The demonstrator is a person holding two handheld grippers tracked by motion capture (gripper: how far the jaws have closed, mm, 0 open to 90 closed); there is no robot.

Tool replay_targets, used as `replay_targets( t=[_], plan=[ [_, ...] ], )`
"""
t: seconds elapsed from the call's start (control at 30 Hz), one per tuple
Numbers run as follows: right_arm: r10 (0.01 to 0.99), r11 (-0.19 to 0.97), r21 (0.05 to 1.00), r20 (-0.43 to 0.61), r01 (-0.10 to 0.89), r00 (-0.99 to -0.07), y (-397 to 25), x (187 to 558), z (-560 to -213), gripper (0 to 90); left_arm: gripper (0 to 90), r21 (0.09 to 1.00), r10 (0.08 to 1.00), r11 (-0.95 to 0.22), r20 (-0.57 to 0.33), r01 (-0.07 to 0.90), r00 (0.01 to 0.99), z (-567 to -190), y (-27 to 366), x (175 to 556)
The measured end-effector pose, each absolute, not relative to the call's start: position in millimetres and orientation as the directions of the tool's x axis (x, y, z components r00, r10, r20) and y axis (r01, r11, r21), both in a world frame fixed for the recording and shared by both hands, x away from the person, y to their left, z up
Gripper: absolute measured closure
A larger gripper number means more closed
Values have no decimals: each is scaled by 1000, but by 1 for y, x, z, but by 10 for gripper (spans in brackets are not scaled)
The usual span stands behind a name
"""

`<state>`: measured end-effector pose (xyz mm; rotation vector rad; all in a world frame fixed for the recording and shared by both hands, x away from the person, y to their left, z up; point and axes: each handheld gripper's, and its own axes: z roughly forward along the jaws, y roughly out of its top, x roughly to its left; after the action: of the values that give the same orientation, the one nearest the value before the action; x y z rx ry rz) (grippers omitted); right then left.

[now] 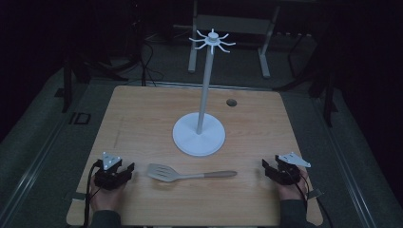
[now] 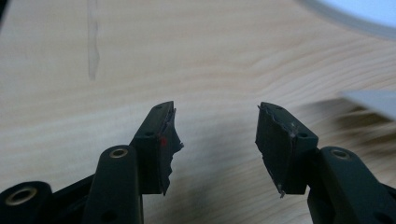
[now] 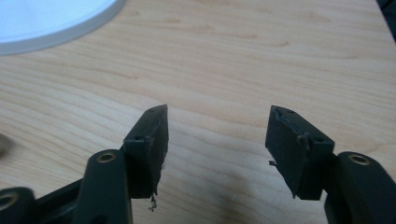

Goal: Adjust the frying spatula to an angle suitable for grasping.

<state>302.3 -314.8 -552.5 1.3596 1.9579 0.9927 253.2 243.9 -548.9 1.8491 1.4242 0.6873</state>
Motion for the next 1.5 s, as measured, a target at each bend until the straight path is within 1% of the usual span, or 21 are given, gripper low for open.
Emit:
replay_targets(
  t=[0.1,0.2,0.23,0.3,0.43,0.5,0.53,0.57,0.63,0.73,0.8,0.9,1.2,1.33,1.5],
  plan=[
    [937,225,820,-35,526,-347,-314,301,-552,421,482,804,957,-154,-22,575,289,-543,241,250],
    [934,230,821,-35,523,-357,-313,300,-551,434,485,806,953,-161,-23,570,302,-541,240,249],
    [930,234,824,-36,516,-365,-312,299,-550,449,497,817,943,-178,-18,548,332,-536,237,246],
    [929,234,826,-34,513,-369,-311,298,-549,459,498,824,939,-188,-8,535,343,-533,234,244],
    [921,240,826,-27,510,-389,-309,297,-549,492,518,829,929,-194,-17,524,370,-523,229,242],
    [917,235,824,-12,515,-398,-308,295,-548,505,508,833,925,-198,-15,517,379,-517,226,241],
    [916,234,823,-9,517,-400,-307,294,-548,514,489,832,923,-203,-13,516,385,-513,223,241],
    [914,238,824,-11,515,-405,-306,293,-547,516,490,832,923,-203,-13,516,385,-513,223,241],
    [911,239,826,-9,511,-411,-304,291,-546,519,490,830,906,-246,12,502,423,-503,216,243],
    [910,234,833,-6,501,-415,-301,288,-543,509,491,828,892,-270,23,491,451,-493,208,248],
    [908,219,840,10,496,-418,-301,287,-542,505,463,832,887,-267,14,486,462,-489,203,252],
    [911,209,843,17,495,-412,-302,287,-541,492,461,826,871,-281,5,489,491,-485,193,260],
    [922,181,845,32,502,-386,-308,287,-542,469,549,777,816,-349,-23,524,577,-476,164,284],
    [915,195,843,28,502,-401,-306,287,-542,476,595,730,783,-415,-18,543,622,-480,154,294],
    [910,206,844,20,495,-413,-302,286,-542,472,673,681,748,-481,-11,553,664,-490,143,296]
  ],
)
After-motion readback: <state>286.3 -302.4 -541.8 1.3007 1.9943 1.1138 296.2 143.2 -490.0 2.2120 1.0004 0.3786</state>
